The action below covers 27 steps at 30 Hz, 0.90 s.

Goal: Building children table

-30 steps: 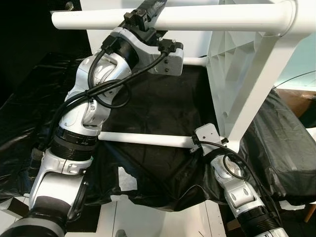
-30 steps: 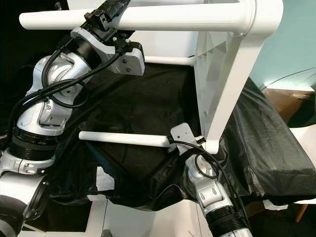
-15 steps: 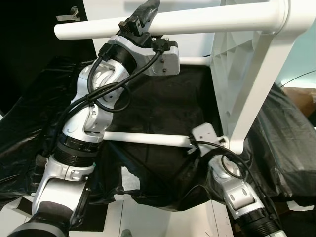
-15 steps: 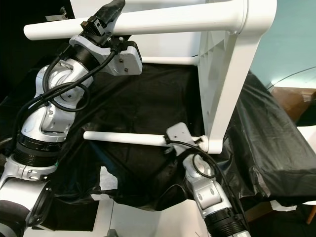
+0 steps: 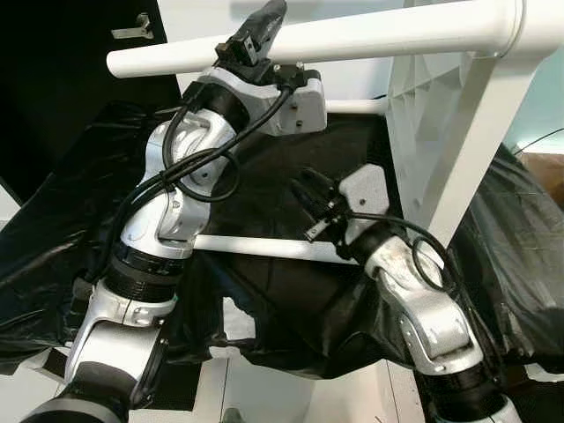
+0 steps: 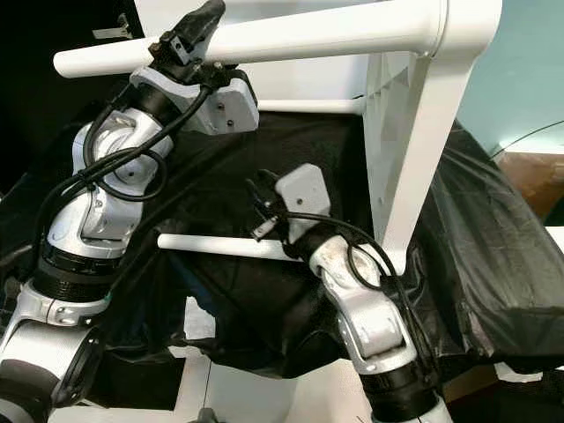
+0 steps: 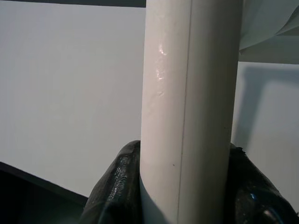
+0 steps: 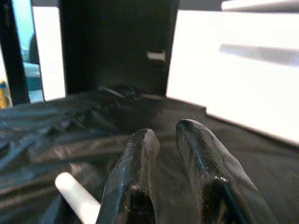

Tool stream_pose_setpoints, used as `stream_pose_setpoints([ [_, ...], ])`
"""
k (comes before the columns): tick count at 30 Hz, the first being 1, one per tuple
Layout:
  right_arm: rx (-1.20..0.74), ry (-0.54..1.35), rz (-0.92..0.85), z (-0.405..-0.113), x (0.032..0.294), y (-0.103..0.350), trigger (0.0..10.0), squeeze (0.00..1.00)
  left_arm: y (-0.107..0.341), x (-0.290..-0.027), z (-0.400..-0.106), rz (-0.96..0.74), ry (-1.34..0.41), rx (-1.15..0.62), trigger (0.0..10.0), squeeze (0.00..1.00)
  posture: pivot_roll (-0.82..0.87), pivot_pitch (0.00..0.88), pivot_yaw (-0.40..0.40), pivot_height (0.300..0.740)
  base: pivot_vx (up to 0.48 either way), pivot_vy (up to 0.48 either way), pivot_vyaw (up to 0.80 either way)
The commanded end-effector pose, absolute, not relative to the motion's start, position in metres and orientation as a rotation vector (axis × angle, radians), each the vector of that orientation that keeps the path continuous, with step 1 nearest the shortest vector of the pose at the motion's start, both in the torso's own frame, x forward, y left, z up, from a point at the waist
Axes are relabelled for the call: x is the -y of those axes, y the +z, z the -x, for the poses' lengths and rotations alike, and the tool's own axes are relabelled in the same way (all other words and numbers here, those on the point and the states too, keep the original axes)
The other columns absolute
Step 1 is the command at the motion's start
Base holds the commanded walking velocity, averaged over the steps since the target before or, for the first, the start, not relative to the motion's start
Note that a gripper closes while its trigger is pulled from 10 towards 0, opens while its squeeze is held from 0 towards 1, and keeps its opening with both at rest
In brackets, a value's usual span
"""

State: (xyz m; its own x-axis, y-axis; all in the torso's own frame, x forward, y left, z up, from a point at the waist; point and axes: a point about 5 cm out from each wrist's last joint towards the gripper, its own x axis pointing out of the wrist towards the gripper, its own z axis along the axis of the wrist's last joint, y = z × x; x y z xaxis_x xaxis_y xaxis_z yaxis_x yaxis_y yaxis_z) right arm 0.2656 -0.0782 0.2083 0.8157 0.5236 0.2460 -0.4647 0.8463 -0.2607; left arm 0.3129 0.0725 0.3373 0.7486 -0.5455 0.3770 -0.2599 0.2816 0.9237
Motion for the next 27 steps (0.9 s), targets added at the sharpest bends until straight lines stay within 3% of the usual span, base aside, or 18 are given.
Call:
stream_pose_setpoints([
  [1, 0.230, 0.468, 0.177, -0.261, 0.089, 0.193, 10.0, 0.00, 0.295, -0.073, -0.329, -1.232, -0.415, 0.490, 0.0, 0.00, 0.03, 0.053, -0.031, 0.740, 0.000, 0.000, 0.00],
  [16, 0.029, 0.348, 0.081, -0.195, 0.145, 0.165, 10.0, 0.00, 0.283, -0.081, -0.333, -1.184, -0.437, 0.449, 0.0, 0.00, -0.06, 0.041, 0.009, 0.740, 0.000, 0.000, 0.00],
  [21, -0.011, 0.352, 0.077, -0.179, 0.152, 0.161, 10.0, 0.00, 0.272, -0.084, -0.336, -1.105, -0.463, 0.403, 0.0, 0.00, -0.09, 0.039, 0.023, 0.740, 0.000, 0.000, 0.00],
  [27, -0.006, 0.358, 0.061, -0.184, 0.145, 0.161, 10.0, 0.00, 0.255, -0.081, -0.339, -0.973, -0.524, 0.309, 0.0, 0.00, -0.09, 0.036, 0.027, 0.740, 0.000, 0.000, 0.00],
])
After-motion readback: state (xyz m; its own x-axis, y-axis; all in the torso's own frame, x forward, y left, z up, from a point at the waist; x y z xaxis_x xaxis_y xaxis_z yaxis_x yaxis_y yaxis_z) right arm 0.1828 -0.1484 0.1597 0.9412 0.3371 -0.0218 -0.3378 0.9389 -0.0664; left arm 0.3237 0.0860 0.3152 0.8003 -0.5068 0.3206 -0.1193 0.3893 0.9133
